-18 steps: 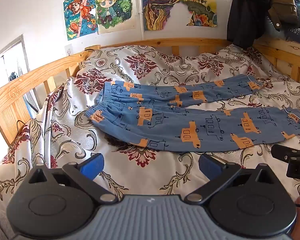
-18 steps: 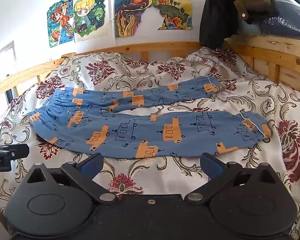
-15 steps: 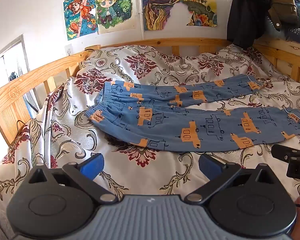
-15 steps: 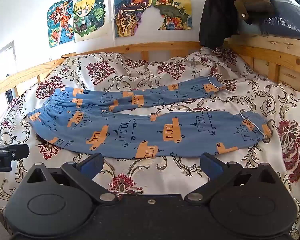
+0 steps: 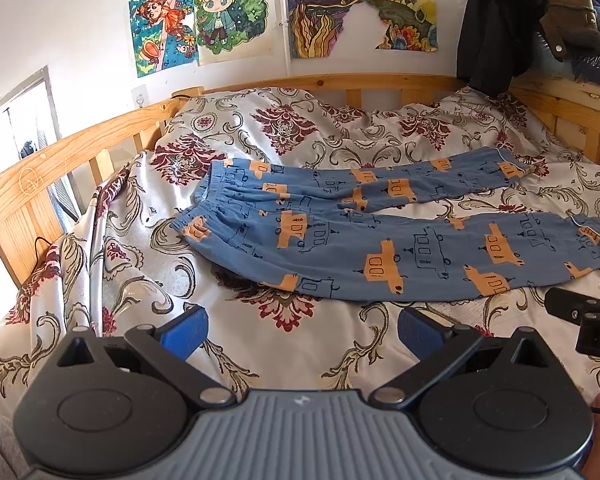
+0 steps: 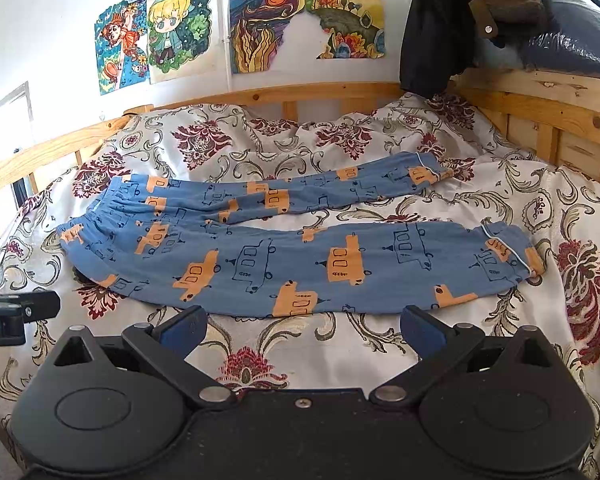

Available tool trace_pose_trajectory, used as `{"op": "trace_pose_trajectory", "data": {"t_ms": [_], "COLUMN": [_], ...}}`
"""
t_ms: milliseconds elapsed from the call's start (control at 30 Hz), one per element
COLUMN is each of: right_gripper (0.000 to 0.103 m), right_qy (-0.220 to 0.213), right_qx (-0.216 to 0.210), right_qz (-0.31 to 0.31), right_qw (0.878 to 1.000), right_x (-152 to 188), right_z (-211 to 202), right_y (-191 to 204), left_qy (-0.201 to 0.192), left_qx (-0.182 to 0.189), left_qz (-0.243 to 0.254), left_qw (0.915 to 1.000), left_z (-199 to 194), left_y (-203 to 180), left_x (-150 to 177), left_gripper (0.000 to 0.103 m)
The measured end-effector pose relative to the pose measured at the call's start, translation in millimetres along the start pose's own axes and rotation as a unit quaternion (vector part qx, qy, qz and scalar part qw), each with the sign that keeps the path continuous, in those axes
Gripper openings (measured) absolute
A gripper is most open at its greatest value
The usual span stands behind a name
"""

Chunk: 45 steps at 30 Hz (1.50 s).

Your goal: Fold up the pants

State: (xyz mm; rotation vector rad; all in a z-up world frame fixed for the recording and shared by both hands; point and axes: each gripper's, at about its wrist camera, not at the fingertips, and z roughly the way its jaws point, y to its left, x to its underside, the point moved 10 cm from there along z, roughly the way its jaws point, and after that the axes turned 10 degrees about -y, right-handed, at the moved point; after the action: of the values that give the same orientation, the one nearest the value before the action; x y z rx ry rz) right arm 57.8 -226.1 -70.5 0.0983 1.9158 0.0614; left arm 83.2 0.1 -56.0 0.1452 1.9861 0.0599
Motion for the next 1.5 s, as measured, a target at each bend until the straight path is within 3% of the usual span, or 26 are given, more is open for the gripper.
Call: {"op": "trace_pose_trajectory", "data": {"t_ms": [200, 400, 700, 900, 1067, 1233, 1367, 1433, 1500], "right_gripper": [0.103, 0.102, 0.103, 0.102, 0.102, 0.103, 0.103, 0.103, 0.103], "right_qy": [-0.025, -0.053, -0.054, -0.019, 0.013, 0.003, 0.035, 0.047, 0.050], "right_qx": [-0.014, -0.041, -0.071, -0.099, -0.140, -0.136, -0.144, -0.150, -0.158], "right_qz": [0.005, 0.007, -0.006, 0.010, -0.004, 0.015, 0.036, 0.023, -0.001], "right_qw": [1.000, 0.998, 0.996, 0.995, 0.990, 0.991, 0.988, 0.987, 0.986], "right_x": [-20.3, -39.2, -51.4, -67.4, -82.7, -89.1, -77.0, -74.9, -77.6], "right_z": [-10.9, -30.7, -36.4, -13.4, 14.9, 44.9, 66.6, 78.8, 94.5], "right_y": [-4.8, -16.7, -21.0, -22.1, -18.7, -29.3, -35.9, -30.5, -19.8], "left_qy": [0.029, 0.037, 0.054, 0.080, 0.148, 0.199, 0.241, 0.264, 0.263], "left_qx": [0.006, 0.004, 0.000, 0.006, -0.023, -0.060, -0.072, -0.081, -0.095], "left_qz": [-0.010, -0.026, -0.028, -0.009, -0.016, -0.028, -0.040, -0.026, 0.007], "left_qw": [0.9995, 0.9990, 0.9982, 0.9968, 0.9887, 0.9777, 0.9670, 0.9609, 0.9601], "left_z": [5.6, -5.6, -26.9, -24.9, -1.0, 15.4, 28.4, 35.5, 43.4], "left_y": [8.1, 2.3, 0.2, -14.6, -18.6, -13.4, -10.3, -11.2, -13.5], "left_x": [1.7, -28.9, -69.8, -96.2, -101.5, -102.5, -98.7, -94.4, -95.9], "left_gripper": [0.103, 0.103, 0.103, 0.103, 0.103, 0.103, 0.103, 0.103, 0.103]}}
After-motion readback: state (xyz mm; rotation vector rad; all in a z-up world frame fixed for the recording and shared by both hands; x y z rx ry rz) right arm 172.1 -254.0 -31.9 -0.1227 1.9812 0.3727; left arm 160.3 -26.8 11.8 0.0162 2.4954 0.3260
